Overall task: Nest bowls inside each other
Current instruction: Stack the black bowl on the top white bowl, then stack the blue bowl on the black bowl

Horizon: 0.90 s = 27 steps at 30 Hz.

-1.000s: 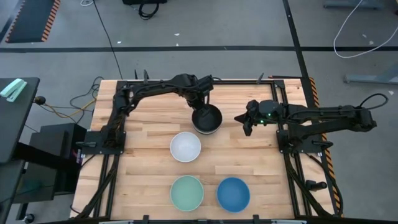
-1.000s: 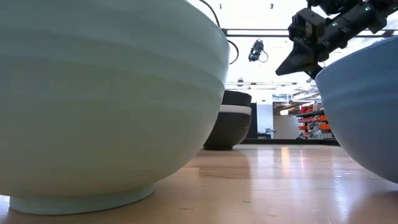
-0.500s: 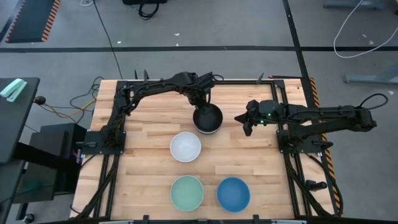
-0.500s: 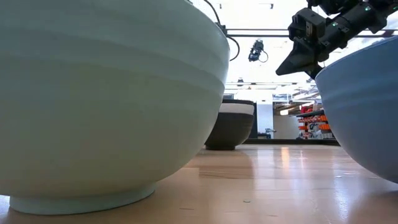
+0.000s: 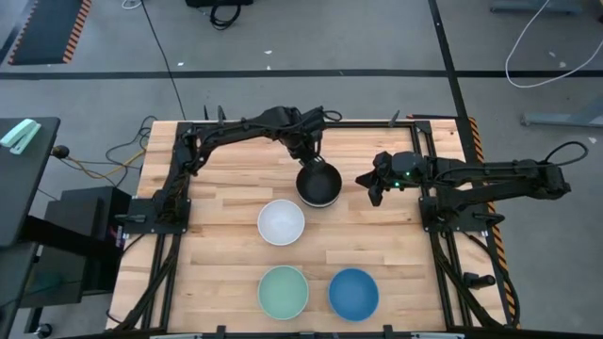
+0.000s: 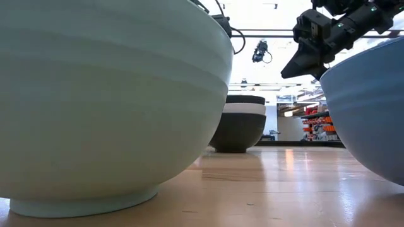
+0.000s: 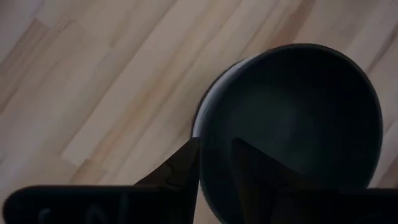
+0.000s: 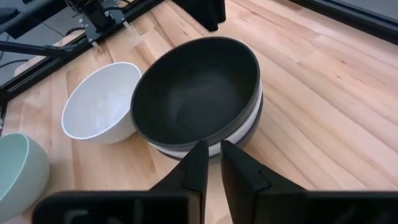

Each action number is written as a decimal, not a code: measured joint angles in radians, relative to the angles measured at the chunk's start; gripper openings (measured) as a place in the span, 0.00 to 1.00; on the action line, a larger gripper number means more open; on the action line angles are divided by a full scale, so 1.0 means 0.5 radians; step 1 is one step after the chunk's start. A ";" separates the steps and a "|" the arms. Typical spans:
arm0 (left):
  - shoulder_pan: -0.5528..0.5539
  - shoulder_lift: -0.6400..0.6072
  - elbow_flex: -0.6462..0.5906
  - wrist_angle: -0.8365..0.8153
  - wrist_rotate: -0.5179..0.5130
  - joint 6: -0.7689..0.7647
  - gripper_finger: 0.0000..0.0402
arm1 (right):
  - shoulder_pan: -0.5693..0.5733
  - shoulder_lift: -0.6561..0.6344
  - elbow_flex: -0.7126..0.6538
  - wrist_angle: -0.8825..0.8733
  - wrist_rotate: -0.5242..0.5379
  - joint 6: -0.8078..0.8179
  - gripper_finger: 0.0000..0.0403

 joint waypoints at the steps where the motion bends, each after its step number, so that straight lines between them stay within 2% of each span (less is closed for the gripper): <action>1: 0.009 0.000 0.000 -0.002 -0.002 -0.002 0.24 | 0.000 0.000 -0.001 -0.010 0.000 0.000 0.14; 5: 0.029 -0.010 0.000 -0.106 -0.005 -0.029 0.22 | 0.000 0.000 0.000 -0.060 -0.010 0.002 0.15; 13: -0.011 -0.082 0.001 -0.543 -0.010 -0.022 0.18 | 0.041 0.000 0.000 -0.101 -0.170 0.121 0.14; 27: -0.570 -0.168 0.001 -0.741 -0.154 0.101 0.19 | 0.334 0.000 -0.001 -0.197 -0.120 0.374 0.13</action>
